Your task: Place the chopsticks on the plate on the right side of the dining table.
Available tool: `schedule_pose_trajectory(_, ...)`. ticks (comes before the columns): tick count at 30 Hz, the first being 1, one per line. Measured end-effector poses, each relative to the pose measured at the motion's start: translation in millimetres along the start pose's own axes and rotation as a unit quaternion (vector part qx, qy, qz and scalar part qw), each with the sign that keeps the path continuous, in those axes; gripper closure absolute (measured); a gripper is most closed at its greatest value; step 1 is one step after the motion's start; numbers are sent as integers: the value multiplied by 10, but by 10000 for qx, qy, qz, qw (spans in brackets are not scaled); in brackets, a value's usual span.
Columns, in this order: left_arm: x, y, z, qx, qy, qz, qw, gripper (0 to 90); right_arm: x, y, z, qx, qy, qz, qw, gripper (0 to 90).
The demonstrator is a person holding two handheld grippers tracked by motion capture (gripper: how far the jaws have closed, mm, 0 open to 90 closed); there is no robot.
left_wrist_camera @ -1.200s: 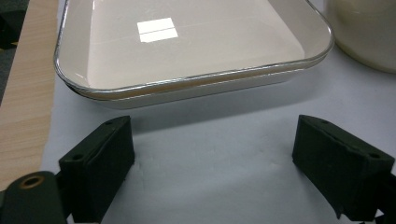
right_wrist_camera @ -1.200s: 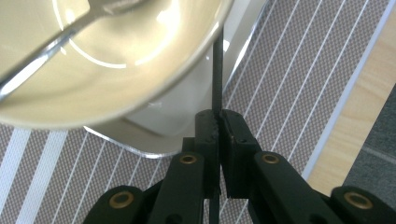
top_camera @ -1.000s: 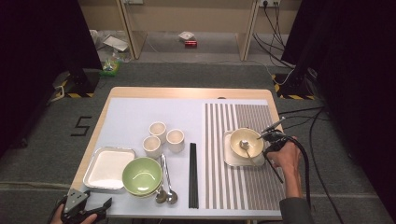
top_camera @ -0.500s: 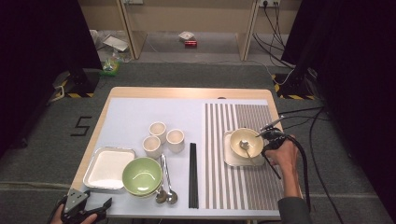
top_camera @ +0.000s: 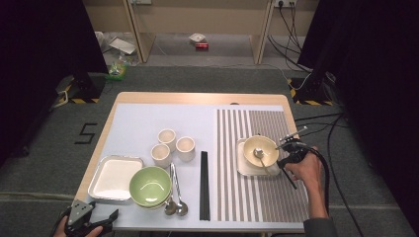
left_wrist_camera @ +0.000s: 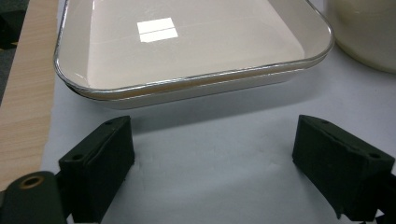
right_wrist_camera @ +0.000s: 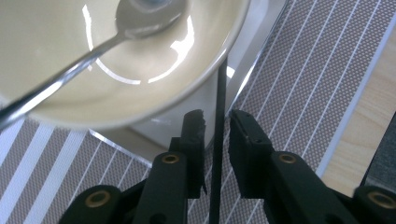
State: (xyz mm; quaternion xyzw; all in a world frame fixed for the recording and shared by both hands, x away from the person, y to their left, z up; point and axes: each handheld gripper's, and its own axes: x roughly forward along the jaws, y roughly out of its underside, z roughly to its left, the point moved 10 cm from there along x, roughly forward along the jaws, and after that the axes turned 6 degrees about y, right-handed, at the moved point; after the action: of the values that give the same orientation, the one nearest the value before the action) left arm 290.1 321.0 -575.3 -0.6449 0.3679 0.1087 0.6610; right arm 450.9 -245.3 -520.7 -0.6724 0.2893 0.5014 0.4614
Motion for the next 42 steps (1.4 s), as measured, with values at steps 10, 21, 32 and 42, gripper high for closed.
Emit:
schedule_pose_trajectory(10,0,1,-1,0,6,4,10000,114,-92,265,20,-375,111,50,9992,685)
schedule_pose_trajectory(21,1,0,0,-2,-5,-2,10000,114,-82,507,-14,-439,119,164,9988,714)
schedule_pose_trajectory(32,-3,2,0,11,19,39,10000,114,-58,485,-27,-596,223,117,9979,828)
schedule_pose_trajectory(42,-3,2,0,12,24,42,10000,114,20,301,-23,-583,271,96,9979,831)
